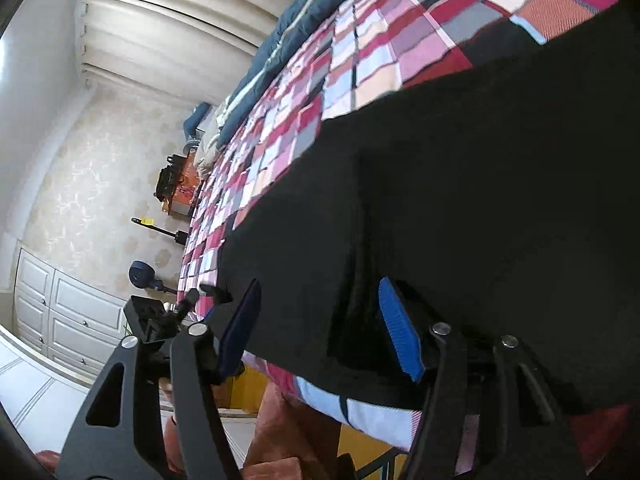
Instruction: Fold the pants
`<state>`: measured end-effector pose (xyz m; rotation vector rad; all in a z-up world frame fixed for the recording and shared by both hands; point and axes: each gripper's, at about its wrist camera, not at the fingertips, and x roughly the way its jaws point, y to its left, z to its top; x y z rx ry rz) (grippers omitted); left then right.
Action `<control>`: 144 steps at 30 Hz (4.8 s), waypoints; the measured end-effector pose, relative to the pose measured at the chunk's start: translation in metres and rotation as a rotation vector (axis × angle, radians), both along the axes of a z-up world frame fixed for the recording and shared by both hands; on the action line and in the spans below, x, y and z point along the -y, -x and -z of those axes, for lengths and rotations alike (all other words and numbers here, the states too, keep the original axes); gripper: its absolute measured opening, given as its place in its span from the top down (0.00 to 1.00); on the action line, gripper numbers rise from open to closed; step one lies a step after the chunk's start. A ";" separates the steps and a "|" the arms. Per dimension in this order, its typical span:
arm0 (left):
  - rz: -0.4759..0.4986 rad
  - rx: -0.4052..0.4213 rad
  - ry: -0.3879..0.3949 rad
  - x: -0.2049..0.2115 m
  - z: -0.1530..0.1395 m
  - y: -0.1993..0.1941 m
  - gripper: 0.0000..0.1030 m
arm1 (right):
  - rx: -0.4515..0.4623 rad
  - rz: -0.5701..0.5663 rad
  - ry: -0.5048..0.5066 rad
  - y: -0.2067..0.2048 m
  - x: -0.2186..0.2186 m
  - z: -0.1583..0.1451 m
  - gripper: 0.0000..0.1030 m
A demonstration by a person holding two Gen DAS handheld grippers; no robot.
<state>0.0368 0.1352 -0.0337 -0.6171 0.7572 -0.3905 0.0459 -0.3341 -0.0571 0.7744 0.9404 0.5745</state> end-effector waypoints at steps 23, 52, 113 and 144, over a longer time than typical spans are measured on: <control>0.060 -0.200 0.244 -0.084 0.031 -0.048 0.13 | -0.003 0.012 -0.124 0.010 -0.001 0.019 0.34; 0.308 0.027 0.183 0.040 -0.092 -0.047 0.86 | 0.040 0.070 -0.131 0.030 -0.005 0.006 0.22; 0.168 -0.164 0.159 0.081 0.030 -0.001 0.17 | -0.024 0.153 0.063 0.008 0.085 -0.004 0.21; 0.355 -0.173 0.178 0.157 0.019 -0.008 0.17 | -0.028 0.272 0.132 0.043 0.184 -0.008 0.89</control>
